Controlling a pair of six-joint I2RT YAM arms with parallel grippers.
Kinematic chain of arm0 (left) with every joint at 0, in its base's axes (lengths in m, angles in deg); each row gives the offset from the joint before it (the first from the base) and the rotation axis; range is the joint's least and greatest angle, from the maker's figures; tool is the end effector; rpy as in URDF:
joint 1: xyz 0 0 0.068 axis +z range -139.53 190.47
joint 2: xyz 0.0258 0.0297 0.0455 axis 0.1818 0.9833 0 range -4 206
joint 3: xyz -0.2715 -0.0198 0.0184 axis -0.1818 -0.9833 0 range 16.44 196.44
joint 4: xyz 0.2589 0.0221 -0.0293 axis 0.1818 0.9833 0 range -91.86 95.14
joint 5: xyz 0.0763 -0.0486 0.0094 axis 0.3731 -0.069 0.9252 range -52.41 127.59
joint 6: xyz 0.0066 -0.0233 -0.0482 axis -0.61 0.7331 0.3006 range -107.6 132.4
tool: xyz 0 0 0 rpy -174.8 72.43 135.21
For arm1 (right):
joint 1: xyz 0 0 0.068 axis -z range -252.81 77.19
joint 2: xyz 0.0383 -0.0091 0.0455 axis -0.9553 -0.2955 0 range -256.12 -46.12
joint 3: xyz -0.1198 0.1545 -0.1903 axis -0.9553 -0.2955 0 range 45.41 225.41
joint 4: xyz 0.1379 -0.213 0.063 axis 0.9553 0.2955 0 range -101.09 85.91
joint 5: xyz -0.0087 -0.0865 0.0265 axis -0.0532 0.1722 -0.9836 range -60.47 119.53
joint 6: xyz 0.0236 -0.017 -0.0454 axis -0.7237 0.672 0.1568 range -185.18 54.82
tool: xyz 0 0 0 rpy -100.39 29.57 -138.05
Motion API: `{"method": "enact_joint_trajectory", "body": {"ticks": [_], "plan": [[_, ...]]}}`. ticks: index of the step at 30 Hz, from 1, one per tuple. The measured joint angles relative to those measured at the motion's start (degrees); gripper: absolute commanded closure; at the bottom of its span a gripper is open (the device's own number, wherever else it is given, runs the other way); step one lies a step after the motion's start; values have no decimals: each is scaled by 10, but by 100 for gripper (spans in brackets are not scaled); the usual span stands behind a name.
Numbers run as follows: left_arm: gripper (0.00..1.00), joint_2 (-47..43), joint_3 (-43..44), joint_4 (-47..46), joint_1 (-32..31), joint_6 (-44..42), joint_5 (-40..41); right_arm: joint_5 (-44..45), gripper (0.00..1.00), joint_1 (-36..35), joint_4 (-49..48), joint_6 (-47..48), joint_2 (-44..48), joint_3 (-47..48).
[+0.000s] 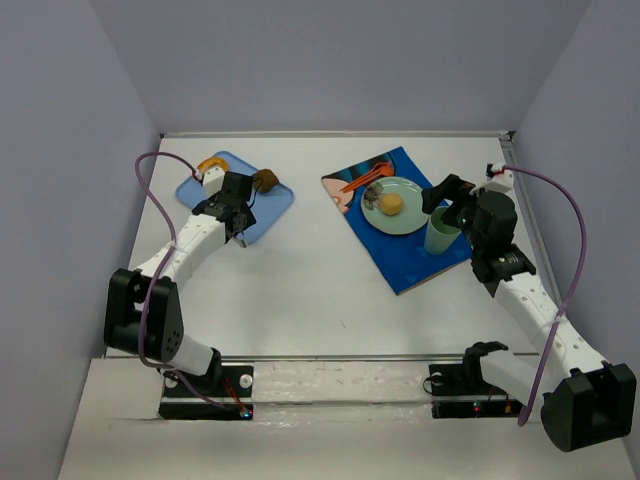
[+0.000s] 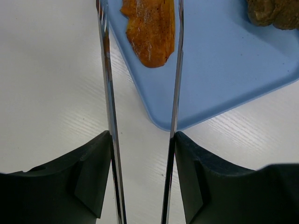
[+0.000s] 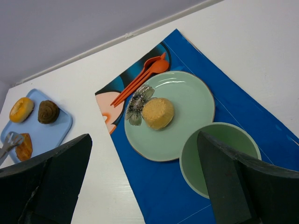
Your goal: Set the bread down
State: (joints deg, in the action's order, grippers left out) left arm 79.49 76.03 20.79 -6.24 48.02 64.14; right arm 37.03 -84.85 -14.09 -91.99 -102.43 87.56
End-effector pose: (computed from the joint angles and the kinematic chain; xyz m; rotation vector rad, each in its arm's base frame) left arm 0.3026 -0.0743 0.2546 -0.5829 2.2031 0.0816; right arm 0.2289 0.0440 0.3102 0.3233 1.7496 0.3758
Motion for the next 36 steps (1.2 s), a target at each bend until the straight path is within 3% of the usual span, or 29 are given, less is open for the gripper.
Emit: {"method": "enact_joint_trajectory", "body": {"ticks": [8, 12, 15, 18, 26, 31, 36], "plan": [[42, 52, 11, -9, 8, -11, -10, 1, 0, 0, 0, 0, 0, 0], [53, 72, 17, -13, 10, -15, -17, 1, 0, 0, 0, 0, 0, 0], [69, 80, 22, -15, 10, -17, -25, 2, 0, 0, 0, 0, 0, 0], [74, 80, 26, -15, 10, -20, -31, 5, 0, 0, 0, 0, 0, 0], [74, 48, 28, -16, -6, -25, -57, 6, 0, 0, 0, 0, 0, 0], [68, 1, 51, -43, -116, -61, -65, 7, 0, 0, 0, 0, 0, 0], [68, 32, 123, -106, -221, -118, -128, 7, 1, 0, 0, -2, 0, 0]]}}
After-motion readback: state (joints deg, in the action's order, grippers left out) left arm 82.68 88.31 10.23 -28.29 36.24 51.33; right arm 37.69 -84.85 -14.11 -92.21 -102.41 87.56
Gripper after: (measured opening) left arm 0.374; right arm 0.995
